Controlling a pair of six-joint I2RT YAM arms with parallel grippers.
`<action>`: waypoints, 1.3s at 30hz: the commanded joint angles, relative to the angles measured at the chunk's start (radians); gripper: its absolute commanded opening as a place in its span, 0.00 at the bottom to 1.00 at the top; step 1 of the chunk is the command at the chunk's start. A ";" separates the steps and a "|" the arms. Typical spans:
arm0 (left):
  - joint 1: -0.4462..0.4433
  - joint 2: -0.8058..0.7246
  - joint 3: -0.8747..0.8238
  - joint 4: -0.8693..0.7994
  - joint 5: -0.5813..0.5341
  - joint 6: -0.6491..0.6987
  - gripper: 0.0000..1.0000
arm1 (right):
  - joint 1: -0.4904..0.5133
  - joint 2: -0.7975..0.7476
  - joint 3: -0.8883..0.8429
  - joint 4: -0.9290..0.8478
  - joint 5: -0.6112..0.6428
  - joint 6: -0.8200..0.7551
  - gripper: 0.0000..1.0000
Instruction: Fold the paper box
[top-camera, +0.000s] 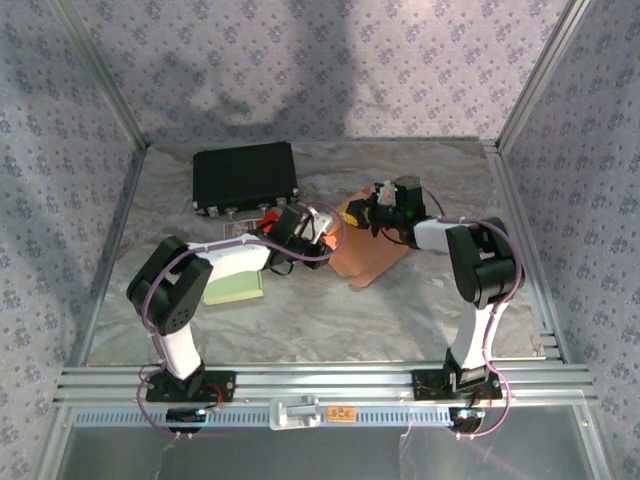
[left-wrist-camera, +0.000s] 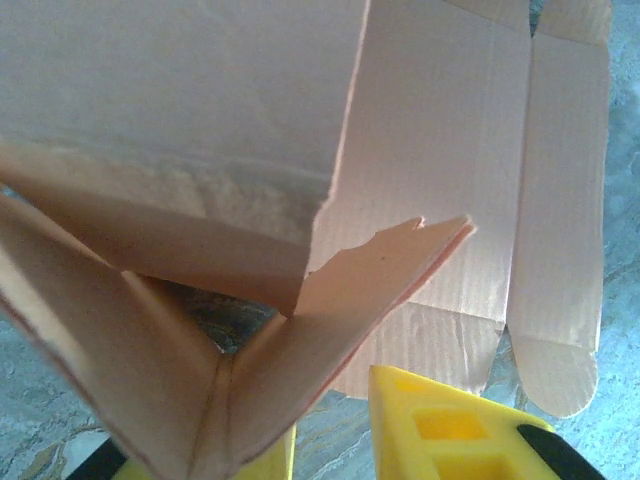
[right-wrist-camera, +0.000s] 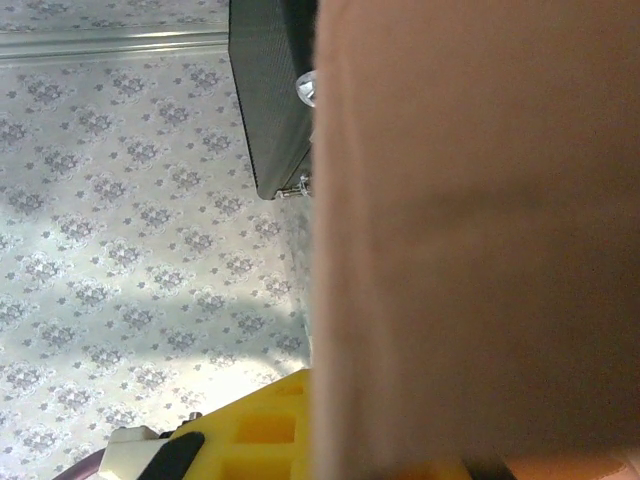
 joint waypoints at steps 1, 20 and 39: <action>0.001 0.019 0.028 0.041 -0.046 -0.025 0.26 | 0.025 0.006 -0.040 0.002 0.017 0.006 0.00; 0.003 0.025 0.058 0.026 -0.089 -0.063 0.23 | 0.034 -0.008 -0.033 -0.008 0.051 0.051 0.00; 0.015 0.056 0.013 0.167 -0.152 -0.196 0.19 | 0.077 -0.018 -0.090 0.099 0.150 0.151 0.00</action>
